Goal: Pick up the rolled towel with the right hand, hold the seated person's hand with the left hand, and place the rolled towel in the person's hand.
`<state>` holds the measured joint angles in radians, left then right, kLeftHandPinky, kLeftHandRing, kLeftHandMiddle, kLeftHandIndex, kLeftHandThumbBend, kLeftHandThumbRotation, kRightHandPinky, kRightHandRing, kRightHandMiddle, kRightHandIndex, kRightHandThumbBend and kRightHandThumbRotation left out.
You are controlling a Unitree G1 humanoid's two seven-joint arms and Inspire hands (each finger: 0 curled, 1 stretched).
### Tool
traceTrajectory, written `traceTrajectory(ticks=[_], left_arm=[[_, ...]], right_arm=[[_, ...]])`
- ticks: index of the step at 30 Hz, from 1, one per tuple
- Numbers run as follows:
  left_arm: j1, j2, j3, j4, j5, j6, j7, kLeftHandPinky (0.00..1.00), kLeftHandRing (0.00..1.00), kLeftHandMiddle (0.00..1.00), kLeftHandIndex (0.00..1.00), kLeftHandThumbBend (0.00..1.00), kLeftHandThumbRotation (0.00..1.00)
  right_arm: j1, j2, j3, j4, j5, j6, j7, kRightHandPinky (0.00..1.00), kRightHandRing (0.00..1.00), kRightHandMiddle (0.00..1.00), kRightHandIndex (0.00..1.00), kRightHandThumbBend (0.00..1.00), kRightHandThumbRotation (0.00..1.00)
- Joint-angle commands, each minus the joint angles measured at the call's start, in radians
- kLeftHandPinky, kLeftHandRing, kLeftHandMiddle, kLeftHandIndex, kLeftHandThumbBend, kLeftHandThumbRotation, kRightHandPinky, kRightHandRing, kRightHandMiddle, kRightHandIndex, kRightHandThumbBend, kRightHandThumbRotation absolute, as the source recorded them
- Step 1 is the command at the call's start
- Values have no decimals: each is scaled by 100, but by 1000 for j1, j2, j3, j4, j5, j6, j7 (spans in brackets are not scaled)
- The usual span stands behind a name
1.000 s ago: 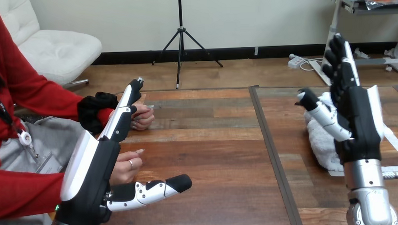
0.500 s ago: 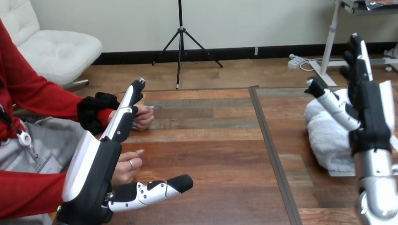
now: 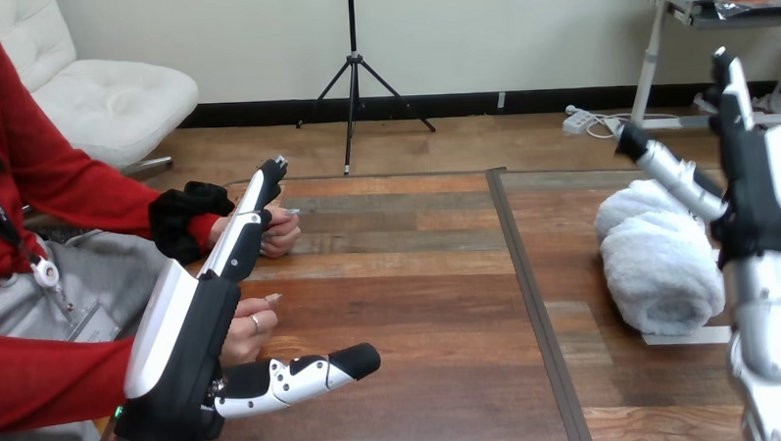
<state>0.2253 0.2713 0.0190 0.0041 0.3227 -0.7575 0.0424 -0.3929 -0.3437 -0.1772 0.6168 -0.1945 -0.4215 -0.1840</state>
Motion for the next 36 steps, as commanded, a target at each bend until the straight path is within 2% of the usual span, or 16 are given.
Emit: traceTrajectory(ticks=[1, 3, 6, 7, 8, 12, 15, 16, 19, 22, 25, 27, 30, 33, 34, 36], left_arm=[[-37, -6, 1, -33, -8, -8, 7, 92, 95, 97, 98, 100, 57], [-36, -7, 0, -35, -10, -5, 4, 92, 95, 97, 98, 100, 57], [-34, -6, 0, -37, -11, -1, 2, 92, 95, 97, 98, 100, 57], [-33, -6, 0, -38, -10, -1, 2, 93, 95, 97, 98, 100, 58], [-33, -6, 0, -38, -10, -1, 1, 93, 95, 97, 98, 100, 58], [-33, -6, -3, -36, -17, 1, -3, 93, 95, 96, 98, 100, 58], [-33, -7, -4, -36, -20, 1, -5, 93, 95, 96, 97, 100, 58], [-33, -7, -4, -35, -19, 0, -4, 93, 95, 96, 97, 100, 58], [-33, -7, -4, -37, -20, 1, -5, 93, 95, 96, 97, 100, 58], [-32, -7, -4, -42, -21, 4, -7, 93, 95, 96, 97, 100, 58], [-34, -8, -4, -41, -20, 5, -6, 93, 95, 96, 97, 100, 58], [-35, -8, -3, -39, -16, 3, -5, 93, 95, 96, 96, 100, 58], [-36, -7, -3, -39, -13, 2, -4, 93, 95, 96, 96, 100, 58], [-35, -7, -4, -41, -13, 2, -5, 93, 95, 96, 97, 100, 58], [-35, -8, -4, -41, -14, 2, -5, 93, 95, 96, 97, 100, 59], [-35, -8, -5, -42, -15, 2, -5, 93, 95, 96, 97, 100, 59]], right_arm=[[-155, -50, 17, 19, -31, 56, -19, 64, 78, 100, 100, 100, 63], [-176, -56, 23, 40, -45, 82, -28, 60, 75, 100, 100, 100, 63], [-206, -63, 31, 77, -60, 104, -40, 44, 56, 98, 100, 100, 63], [-215, -64, 32, 90, -61, 105, -40, 35, 45, 97, 100, 100, 62], [-221, -65, 33, 99, -61, 106, -40, 32, 41, 96, 100, 100, 62], [-264, -73, 46, 162, -72, 123, -44, 22, 30, 93, 100, 100, 61], [-293, -75, 55, 204, -79, 140, -49, 19, 26, 85, 100, 100, 60], [-303, -75, 57, 217, -80, 145, -50, 14, 21, 64, 100, 100, 59], [-328, -76, 64, 258, -86, 154, -56, 11, 16, 43, 100, 100, 58], [-356, -78, 75, 303, -94, 167, -62, 8, 12, 29, 99, 100, 57], [-386, -80, 87, 352, -104, 181, -67, 8, 11, 22, 99, 100, 57], [-407, -82, 95, 386, -109, 188, -67, 8, 12, 20, 99, 100, 57], [-435, -84, 107, 431, -114, 204, -64, 13, 20, 25, 99, 100, 56], [-462, -86, 121, 470, -119, 230, -59, 21, 33, 37, 99, 100, 56], [-469, -86, 125, 480, -120, 237, -59, 25, 40, 44, 100, 100, 57], [-486, -87, 133, 505, -121, 250, -52, 28, 44, 48, 100, 100, 57]])
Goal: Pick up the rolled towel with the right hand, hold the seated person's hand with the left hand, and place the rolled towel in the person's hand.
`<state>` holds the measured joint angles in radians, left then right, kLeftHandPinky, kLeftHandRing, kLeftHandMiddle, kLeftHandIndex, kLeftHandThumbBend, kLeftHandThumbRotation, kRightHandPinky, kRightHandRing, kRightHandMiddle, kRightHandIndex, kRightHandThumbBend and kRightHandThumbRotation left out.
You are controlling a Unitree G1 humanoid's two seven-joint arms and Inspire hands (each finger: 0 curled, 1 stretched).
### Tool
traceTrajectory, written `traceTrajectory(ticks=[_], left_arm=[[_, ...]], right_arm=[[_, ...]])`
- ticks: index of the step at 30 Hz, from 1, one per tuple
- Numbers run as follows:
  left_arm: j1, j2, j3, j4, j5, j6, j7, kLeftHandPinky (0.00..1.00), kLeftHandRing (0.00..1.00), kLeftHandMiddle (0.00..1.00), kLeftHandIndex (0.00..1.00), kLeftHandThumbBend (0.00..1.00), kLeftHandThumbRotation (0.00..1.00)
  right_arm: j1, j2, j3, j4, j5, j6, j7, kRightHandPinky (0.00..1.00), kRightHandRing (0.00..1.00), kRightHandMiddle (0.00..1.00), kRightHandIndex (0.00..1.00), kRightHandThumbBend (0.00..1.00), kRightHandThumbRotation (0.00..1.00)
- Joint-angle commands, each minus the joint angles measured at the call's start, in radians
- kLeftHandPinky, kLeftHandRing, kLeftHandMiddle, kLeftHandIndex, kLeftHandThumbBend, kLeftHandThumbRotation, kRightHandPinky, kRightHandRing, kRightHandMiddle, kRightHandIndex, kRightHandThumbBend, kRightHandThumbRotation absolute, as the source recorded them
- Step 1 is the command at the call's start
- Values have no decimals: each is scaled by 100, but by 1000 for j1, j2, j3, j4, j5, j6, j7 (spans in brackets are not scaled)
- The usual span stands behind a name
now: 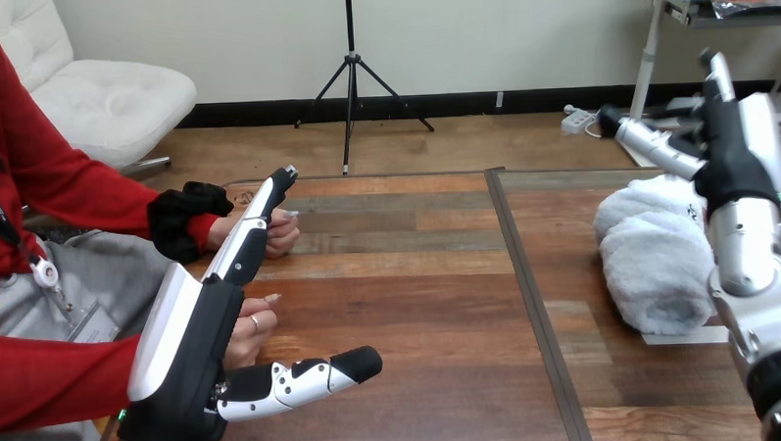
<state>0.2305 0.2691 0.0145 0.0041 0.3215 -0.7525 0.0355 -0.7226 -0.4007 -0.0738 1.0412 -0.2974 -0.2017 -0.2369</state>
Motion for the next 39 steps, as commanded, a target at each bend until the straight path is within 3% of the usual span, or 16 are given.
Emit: traceTrajectory(ticks=[1, 6, 7, 10, 18, 21, 24, 27, 30, 33, 36, 39], left_arm=[[-40, -6, -1, -42, -15, -3, 1, 93, 95, 96, 97, 100, 59], [-37, -7, -4, -51, -23, 3, -4, 93, 95, 96, 97, 100, 59], [-37, -7, -5, -52, -24, 4, -5, 93, 95, 96, 97, 100, 58], [-37, -6, -5, -53, -23, 2, -6, 93, 95, 96, 97, 100, 58], [-38, -8, -6, -53, -17, -3, -5, 93, 95, 97, 97, 100, 58], [-37, -10, -9, -54, -21, -2, -7, 93, 95, 96, 97, 100, 58], [-35, -12, -11, -56, -23, -1, -9, 93, 96, 96, 97, 100, 57], [-35, -13, -12, -57, -22, -2, -9, 93, 96, 96, 97, 100, 57], [-33, -15, -14, -60, -20, -3, -9, 93, 95, 96, 97, 100, 57], [-32, -16, -15, -62, -21, -4, -11, 93, 95, 96, 97, 100, 58], [-30, -17, -17, -63, -23, -8, -13, 93, 95, 96, 97, 100, 58], [-28, -18, -18, -64, -23, -11, -12, 92, 95, 96, 97, 100, 58]], right_arm=[[-164, -29, 33, 92, -18, 35, 6, 31, 48, 51, 100, 100, 57], [-202, -36, 66, 149, -39, 67, 23, 44, 62, 64, 100, 100, 56], [-208, -37, 73, 159, -44, 74, 28, 52, 70, 74, 100, 100, 57], [-229, -39, 89, 185, -56, 100, 45, 60, 78, 83, 100, 100, 58], [-279, -37, 111, 235, -62, 187, 107, 69, 87, 92, 100, 100, 59], [-293, -38, 123, 249, -70, 217, 122, 63, 82, 87, 100, 100, 59], [-306, -36, 131, 261, -76, 255, 135, 48, 65, 74, 100, 100, 59], [-318, -33, 135, 270, -77, 291, 143, 40, 54, 64, 98, 100, 59], [-324, -32, 145, 277, -83, 315, 147, 34, 46, 56, 94, 100, 59], [-328, -32, 161, 285, -96, 334, 150, 26, 36, 46, 81, 100, 58], [-332, -33, 182, 292, -113, 353, 156, 23, 34, 44, 72, 100, 58], [-333, -36, 205, 300, -135, 367, 166, 26, 42, 51, 68, 100, 59]])
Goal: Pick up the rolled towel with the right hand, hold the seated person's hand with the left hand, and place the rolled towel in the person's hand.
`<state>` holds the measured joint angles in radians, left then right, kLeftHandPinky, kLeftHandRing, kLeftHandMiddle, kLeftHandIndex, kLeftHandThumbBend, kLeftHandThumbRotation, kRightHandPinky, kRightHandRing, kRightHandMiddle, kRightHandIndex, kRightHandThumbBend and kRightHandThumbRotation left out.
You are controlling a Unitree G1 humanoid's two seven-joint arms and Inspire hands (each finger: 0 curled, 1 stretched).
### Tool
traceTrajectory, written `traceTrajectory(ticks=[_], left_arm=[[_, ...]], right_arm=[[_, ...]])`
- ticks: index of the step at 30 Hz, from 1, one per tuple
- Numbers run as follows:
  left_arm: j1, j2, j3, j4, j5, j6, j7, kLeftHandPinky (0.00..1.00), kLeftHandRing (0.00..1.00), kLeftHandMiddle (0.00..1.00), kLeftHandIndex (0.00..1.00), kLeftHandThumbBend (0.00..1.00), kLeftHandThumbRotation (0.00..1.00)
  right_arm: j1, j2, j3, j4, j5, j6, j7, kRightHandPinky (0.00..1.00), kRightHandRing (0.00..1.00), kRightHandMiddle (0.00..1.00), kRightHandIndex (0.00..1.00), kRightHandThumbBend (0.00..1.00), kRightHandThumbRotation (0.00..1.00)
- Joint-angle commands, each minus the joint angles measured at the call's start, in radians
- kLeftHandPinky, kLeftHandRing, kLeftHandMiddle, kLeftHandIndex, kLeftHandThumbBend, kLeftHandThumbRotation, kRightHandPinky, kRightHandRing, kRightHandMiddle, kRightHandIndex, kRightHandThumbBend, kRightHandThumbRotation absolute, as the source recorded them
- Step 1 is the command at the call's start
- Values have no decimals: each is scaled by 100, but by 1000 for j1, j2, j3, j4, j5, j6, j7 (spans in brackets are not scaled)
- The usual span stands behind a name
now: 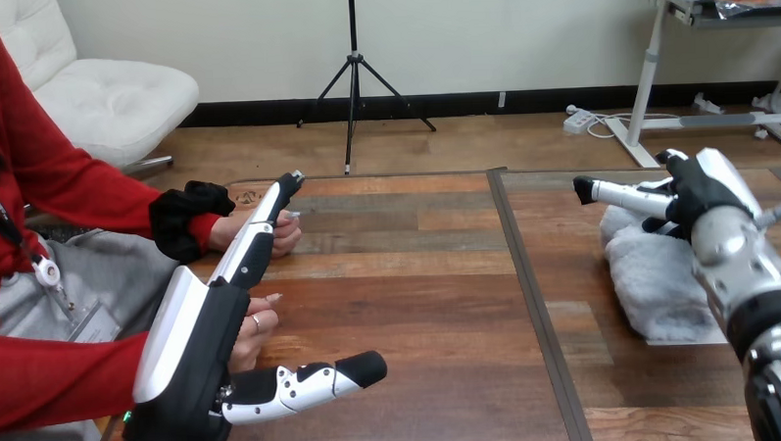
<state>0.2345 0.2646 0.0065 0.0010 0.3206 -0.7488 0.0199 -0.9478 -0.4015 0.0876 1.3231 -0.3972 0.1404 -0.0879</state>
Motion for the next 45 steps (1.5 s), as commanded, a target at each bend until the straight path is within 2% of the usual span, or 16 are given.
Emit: traceTrajectory(ticks=[1, 5, 9, 11, 17, 20, 26, 35, 41, 45], left_arm=[[-30, -14, -10, -62, -22, -15, 3, 92, 95, 96, 96, 100, 58], [-24, -13, -9, -67, -26, -19, 0, 93, 95, 96, 97, 100, 59], [-17, -12, -8, -71, -31, -22, -2, 93, 95, 96, 96, 100, 59], [-13, -12, -8, -74, -31, -24, -1, 93, 96, 96, 96, 100, 59], [-2, -8, -7, -78, -48, -35, -5, 94, 95, 95, 96, 100, 58], [2, -6, -5, -80, -53, -38, -7, 94, 95, 95, 96, 100, 57], [6, -6, -1, -80, -57, -39, -8, 94, 95, 95, 97, 100, 57], [9, -4, 3, -78, -48, -41, -10, 95, 95, 96, 98, 100, 58], [6, -7, 2, -77, -46, -40, -8, 95, 95, 96, 98, 100, 58], [3, -7, 2, -72, -43, -45, -6, 94, 95, 96, 98, 100, 59]], right_arm=[[-107, -36, 50, 20, -42, 26, 18, 26, 43, 52, 67, 100, 60], [-103, -40, 61, 27, -53, 31, 23, 28, 47, 57, 65, 100, 60], [-100, -43, 63, 31, -55, 33, 27, 35, 60, 68, 72, 100, 60], [-98, -44, 64, 31, -53, 33, 25, 39, 64, 70, 70, 100, 60], [-97, -46, 75, 33, -56, 45, 26, 40, 66, 71, 67, 100, 60], [-100, -45, 72, 33, -50, 54, 28, 43, 69, 74, 69, 100, 61], [-99, -45, 68, 32, -45, 48, 26, 40, 63, 69, 69, 100, 62], [-97, -45, 66, 31, -40, 40, 28, 32, 55, 61, 64, 100, 63], [-94, -44, 69, 29, -41, 30, 36, 37, 61, 67, 69, 100, 63], [-93, -42, 84, 28, -54, 28, 38, 34, 56, 63, 67, 100, 64]])
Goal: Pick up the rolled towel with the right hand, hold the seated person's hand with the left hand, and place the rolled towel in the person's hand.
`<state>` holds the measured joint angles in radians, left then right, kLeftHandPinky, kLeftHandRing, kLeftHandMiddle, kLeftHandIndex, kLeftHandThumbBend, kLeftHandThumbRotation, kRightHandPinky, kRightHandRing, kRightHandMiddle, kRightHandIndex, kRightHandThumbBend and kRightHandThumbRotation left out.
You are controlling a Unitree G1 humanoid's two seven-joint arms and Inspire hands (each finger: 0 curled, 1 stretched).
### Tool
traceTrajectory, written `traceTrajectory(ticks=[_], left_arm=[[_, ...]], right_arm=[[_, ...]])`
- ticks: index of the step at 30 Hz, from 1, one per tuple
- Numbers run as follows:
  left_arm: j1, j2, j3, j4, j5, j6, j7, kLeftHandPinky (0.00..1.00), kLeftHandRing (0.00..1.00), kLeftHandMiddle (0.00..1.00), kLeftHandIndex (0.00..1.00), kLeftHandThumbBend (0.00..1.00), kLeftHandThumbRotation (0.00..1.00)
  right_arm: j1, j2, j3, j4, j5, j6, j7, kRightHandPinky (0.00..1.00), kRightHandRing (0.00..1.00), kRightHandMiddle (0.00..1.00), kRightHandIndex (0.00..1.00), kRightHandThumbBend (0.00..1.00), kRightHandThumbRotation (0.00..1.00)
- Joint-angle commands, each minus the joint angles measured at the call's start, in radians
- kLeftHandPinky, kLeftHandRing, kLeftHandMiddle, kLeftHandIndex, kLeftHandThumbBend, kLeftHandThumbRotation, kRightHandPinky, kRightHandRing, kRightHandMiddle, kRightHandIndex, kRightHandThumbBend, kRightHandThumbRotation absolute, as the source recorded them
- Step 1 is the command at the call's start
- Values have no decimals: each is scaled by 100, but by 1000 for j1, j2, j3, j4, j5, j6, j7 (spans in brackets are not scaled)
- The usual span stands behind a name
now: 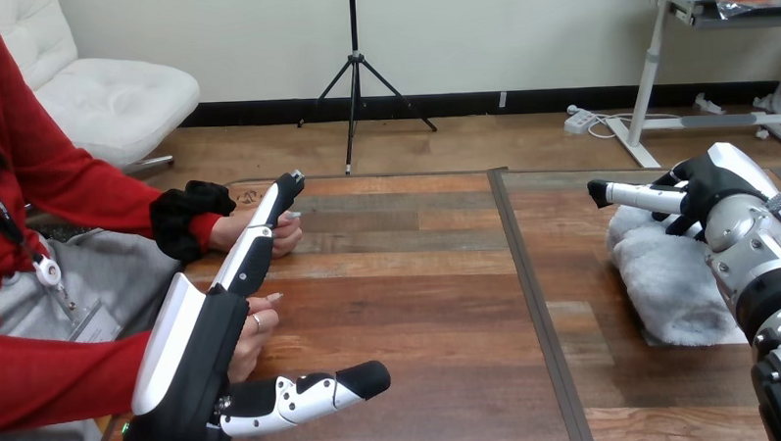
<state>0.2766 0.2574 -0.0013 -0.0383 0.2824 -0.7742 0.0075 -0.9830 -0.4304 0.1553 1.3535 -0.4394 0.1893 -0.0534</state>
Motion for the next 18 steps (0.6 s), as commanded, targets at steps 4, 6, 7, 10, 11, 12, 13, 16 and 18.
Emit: traceTrajectory(ticks=[4, 6, 7, 10, 11, 12, 13, 16, 18], left_arm=[[-42, 0, 10, -33, -3, -17, 7, 94, 95, 96, 97, 100, 59], [-43, 0, 7, -33, -10, -15, 3, 94, 95, 96, 97, 100, 59], [-43, 0, 7, -33, -12, -15, 2, 94, 95, 96, 97, 100, 59], [-46, -1, 7, -31, -7, -15, 5, 94, 95, 96, 97, 100, 58], [-47, -2, 8, -31, -6, -14, 5, 94, 95, 96, 97, 100, 58], [-47, -2, 8, -32, -6, -13, 5, 94, 95, 96, 97, 100, 58], [-47, -2, 8, -32, -6, -12, 5, 94, 95, 96, 97, 100, 58], [-48, -2, 7, -33, -11, -10, 4, 94, 95, 96, 97, 100, 58], [-50, -1, 7, -33, -13, -9, 2, 94, 95, 96, 97, 100, 58]], right_arm=[[-55, -10, 21, -4, -13, -29, 9, 33, 54, 61, 66, 100, 66], [-53, -8, 18, -7, -6, -38, 14, 31, 51, 58, 65, 100, 67], [-53, -7, 17, -7, -4, -40, 16, 30, 49, 56, 64, 100, 67], [-55, -5, 37, -8, -20, -36, 39, 30, 48, 56, 65, 100, 69], [-53, -3, 35, -11, -16, -42, 44, 30, 49, 56, 66, 100, 69], [-51, -2, 32, -13, -12, -47, 46, 32, 52, 59, 69, 100, 69], [-50, -2, 31, -14, -8, -50, 47, 33, 54, 61, 70, 100, 69], [-43, 2, 31, -20, -1, -65, 56, 32, 51, 59, 73, 100, 69], [-40, 5, 37, -24, -2, -72, 71, 32, 52, 60, 76, 100, 70]])
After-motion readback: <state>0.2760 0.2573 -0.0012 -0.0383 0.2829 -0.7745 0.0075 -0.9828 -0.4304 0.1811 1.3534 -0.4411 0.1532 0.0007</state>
